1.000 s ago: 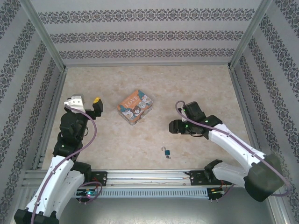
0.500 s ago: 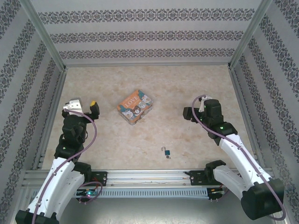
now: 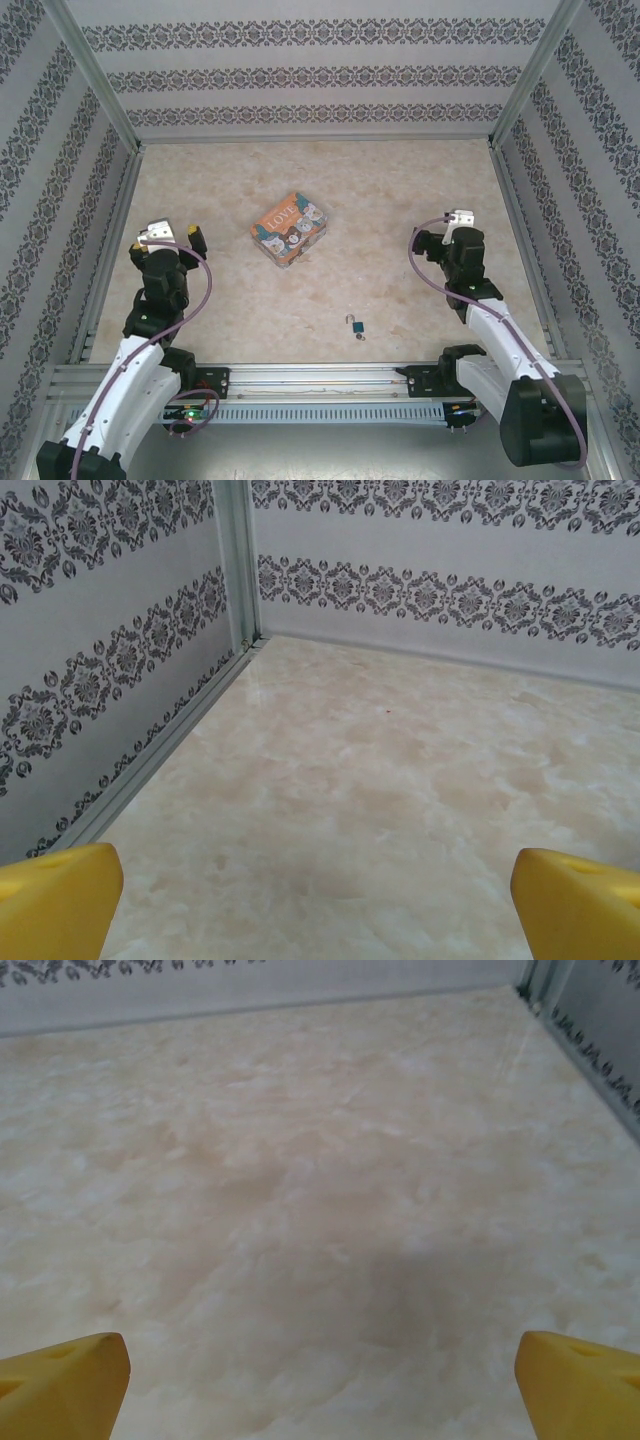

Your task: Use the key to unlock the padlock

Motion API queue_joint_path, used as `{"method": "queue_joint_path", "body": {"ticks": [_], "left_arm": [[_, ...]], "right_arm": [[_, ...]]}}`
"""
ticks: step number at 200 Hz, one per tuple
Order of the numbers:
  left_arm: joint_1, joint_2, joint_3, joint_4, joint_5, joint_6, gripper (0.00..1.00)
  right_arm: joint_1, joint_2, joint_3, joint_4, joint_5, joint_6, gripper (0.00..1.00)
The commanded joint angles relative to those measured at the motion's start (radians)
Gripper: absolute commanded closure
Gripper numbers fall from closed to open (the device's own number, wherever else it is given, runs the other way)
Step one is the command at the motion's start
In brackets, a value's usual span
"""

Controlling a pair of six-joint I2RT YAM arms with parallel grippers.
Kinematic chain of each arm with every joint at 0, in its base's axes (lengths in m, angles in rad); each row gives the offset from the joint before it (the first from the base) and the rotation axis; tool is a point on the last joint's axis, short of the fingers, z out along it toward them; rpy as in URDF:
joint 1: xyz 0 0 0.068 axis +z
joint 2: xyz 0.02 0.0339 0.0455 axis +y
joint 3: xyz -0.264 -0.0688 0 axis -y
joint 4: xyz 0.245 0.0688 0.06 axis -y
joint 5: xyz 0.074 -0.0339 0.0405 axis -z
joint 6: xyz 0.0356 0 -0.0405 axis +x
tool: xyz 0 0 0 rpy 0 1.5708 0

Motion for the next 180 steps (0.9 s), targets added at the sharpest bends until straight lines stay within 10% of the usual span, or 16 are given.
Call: {"method": "queue_joint_path", "body": {"ticks": [1, 131, 180], "left_arm": [[0.017, 0.013, -0.019, 0.06, -0.023, -0.015, 0.01], [0.063, 0.331, -0.099, 0.343, 0.033, 0.032, 0.01], [0.084, 0.388, -0.111, 0.38, 0.057, 0.017, 0.01]], "right_arm": [[-0.027, 0.04, -0.038, 0.218, 0.024, -0.062, 0.02], [-0.079, 0.624, -0.159, 1.07, -0.09, -0.031, 0.01], [-0.064, 0.588, -0.058, 0.826, -0.049, -0.04, 0.02]]}}
